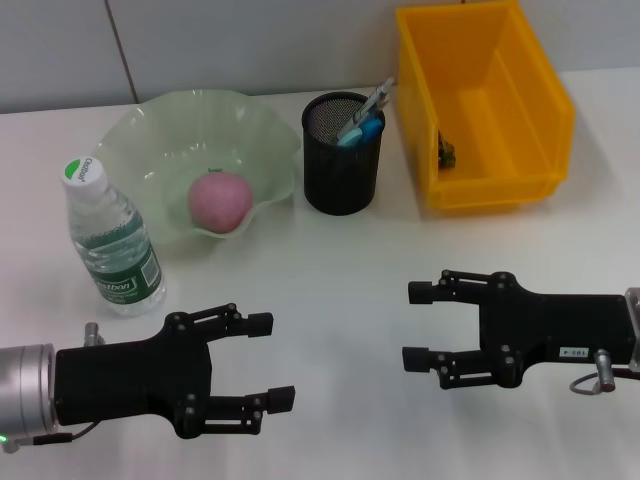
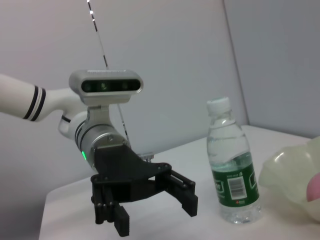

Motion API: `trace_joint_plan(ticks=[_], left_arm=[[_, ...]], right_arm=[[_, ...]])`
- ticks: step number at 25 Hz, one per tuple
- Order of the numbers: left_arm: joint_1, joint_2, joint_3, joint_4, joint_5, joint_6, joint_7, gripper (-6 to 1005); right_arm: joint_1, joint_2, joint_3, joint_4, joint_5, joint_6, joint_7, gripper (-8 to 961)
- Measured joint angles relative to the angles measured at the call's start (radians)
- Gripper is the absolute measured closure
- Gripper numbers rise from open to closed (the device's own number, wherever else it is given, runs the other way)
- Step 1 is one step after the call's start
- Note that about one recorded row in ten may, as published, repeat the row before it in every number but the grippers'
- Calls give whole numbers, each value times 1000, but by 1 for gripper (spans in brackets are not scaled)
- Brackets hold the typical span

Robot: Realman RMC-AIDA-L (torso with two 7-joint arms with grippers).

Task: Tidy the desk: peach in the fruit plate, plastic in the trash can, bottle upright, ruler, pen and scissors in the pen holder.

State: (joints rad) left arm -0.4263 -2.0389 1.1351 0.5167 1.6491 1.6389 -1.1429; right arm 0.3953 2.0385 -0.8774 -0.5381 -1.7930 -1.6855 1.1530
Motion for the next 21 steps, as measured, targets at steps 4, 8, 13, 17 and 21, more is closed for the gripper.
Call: trace_joint_plan(ticks=[4,8,13,17,21], left_arm=[[0,-2,-2,0,0,0,0,135],[0,-6,-2,0,0,-1,0,135],[-2,-7,1,0,0,1,0,135],[-3,-7,-1,0,0,3,0,135],[-3,-9,-3,0,0,4,0,135]], right_arm=[[-1,0,6,0,0,-4,0,137],[-1,0,6,3,-3,-7,0,137],[0,1,6,5,-5,-8,-2,137],[0,0,6,6,-5,-9,-2,137],[0,-1,6,5,-6,-10,-2,137]])
